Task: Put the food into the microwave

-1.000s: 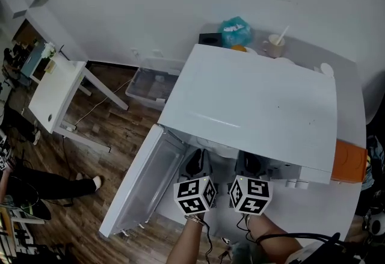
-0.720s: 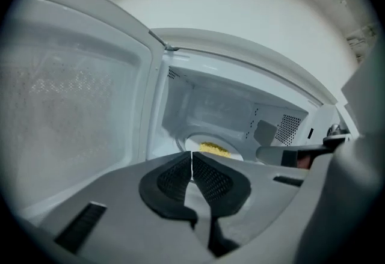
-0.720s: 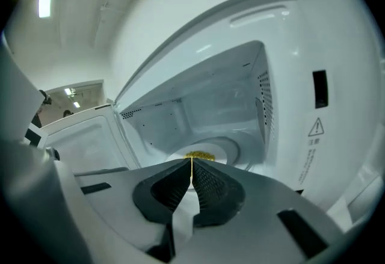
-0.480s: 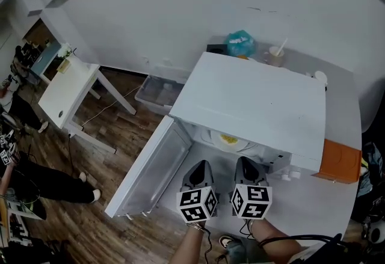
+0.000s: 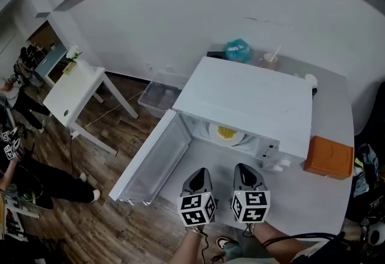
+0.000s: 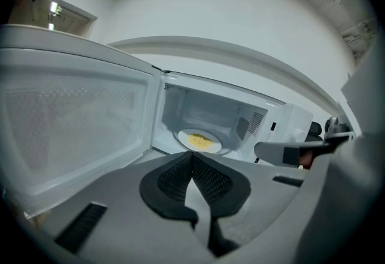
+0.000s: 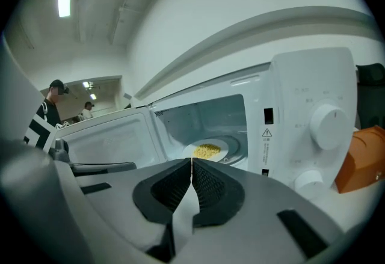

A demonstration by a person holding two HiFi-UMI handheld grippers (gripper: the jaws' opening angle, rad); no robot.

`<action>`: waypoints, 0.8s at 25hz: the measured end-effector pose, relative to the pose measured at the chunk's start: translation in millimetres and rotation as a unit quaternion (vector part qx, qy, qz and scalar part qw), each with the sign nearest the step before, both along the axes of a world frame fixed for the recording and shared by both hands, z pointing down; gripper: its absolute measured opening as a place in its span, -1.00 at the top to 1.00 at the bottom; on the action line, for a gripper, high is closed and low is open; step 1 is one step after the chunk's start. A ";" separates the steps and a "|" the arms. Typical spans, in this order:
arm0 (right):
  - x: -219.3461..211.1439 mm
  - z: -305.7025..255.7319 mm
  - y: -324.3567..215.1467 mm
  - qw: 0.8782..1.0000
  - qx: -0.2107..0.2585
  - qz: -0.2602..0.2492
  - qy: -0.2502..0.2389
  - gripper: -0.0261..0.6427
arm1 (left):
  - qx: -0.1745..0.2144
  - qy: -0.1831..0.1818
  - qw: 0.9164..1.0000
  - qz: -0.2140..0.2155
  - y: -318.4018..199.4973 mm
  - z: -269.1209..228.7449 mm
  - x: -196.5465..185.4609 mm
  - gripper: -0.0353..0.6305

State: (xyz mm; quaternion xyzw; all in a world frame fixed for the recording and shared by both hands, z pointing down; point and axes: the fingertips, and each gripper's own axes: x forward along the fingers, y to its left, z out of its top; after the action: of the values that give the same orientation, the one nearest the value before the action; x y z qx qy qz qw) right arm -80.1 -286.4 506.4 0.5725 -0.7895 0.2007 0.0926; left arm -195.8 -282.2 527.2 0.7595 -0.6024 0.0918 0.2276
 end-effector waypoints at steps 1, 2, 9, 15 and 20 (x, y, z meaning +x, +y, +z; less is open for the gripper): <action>1.4 -0.2 6.6 1.000 0.000 -0.006 0.007 0.86 | -0.002 -0.002 1.000 0.002 7.0 -0.5 1.9 0.88; 2.8 -0.3 13.3 1.000 0.000 -0.011 0.011 0.86 | -0.004 -0.003 1.000 0.003 14.3 -1.4 3.5 0.88; 12.2 -7.4 53.2 0.999 -0.001 -0.039 0.031 0.86 | -0.017 0.010 1.000 0.006 64.6 -9.4 19.6 0.88; 20.5 -22.8 79.7 0.999 -0.008 -0.041 0.008 0.86 | -0.025 0.010 1.000 0.014 98.3 -23.6 31.5 0.88; 19.8 -31.0 90.2 0.999 -0.008 -0.044 -0.008 0.86 | -0.014 -0.006 1.000 0.020 107.6 -36.4 32.6 0.88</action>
State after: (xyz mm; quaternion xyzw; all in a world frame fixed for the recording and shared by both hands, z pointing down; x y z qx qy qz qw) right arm -60.3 -196.1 475.5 0.5350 -0.8130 0.2070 0.0992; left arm -163.2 -174.6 490.8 0.7674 -0.5872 0.1099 0.2328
